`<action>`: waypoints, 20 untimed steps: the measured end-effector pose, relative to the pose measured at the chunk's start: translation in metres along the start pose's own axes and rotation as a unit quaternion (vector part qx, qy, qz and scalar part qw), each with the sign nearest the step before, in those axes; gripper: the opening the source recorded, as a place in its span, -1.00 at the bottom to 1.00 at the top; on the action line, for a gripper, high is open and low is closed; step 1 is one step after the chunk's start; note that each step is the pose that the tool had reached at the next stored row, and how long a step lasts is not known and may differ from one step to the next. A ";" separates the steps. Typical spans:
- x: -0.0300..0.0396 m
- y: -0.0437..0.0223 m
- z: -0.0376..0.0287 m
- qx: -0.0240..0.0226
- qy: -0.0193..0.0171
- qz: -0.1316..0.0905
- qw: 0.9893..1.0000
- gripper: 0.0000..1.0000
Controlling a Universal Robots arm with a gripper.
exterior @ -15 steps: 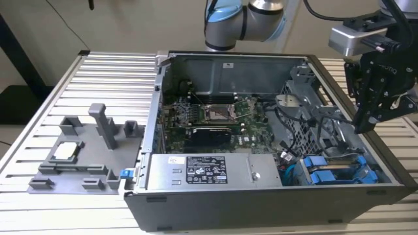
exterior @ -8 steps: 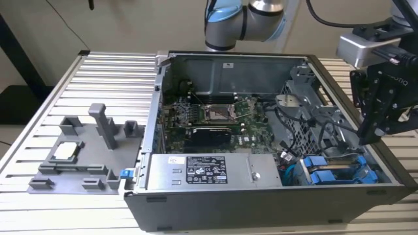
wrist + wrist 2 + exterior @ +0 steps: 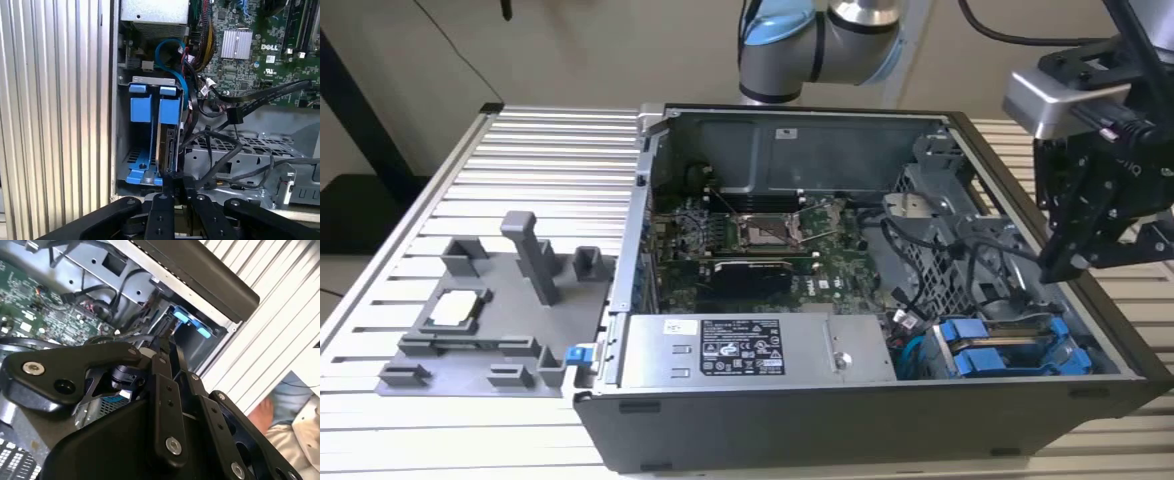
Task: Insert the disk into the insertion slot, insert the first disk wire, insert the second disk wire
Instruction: 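Insert the first disk wire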
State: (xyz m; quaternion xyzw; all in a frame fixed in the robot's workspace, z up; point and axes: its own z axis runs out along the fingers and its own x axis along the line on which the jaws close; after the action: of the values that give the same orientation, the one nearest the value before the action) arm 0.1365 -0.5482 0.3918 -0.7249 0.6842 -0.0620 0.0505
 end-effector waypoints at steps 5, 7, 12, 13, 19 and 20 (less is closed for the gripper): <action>0.0052 0.0001 0.0012 -0.009 -0.015 0.008 1.000 -0.62; 0.0088 -0.0011 0.0015 -0.028 -0.016 0.008 0.999 -0.62; 0.0141 -0.0023 0.0068 -0.041 -0.017 0.010 0.999 -0.62; 0.0153 -0.0020 0.0083 -0.041 -0.017 0.011 0.999 -0.62; 0.0218 -0.0040 0.0161 -0.047 -0.019 0.013 0.999 -0.62; 0.0225 -0.0057 0.0168 -0.052 -0.019 0.013 0.998 -0.62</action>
State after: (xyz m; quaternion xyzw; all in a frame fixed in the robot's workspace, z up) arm 0.1461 -0.5705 0.3766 -0.7184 0.6950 -0.0116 0.0263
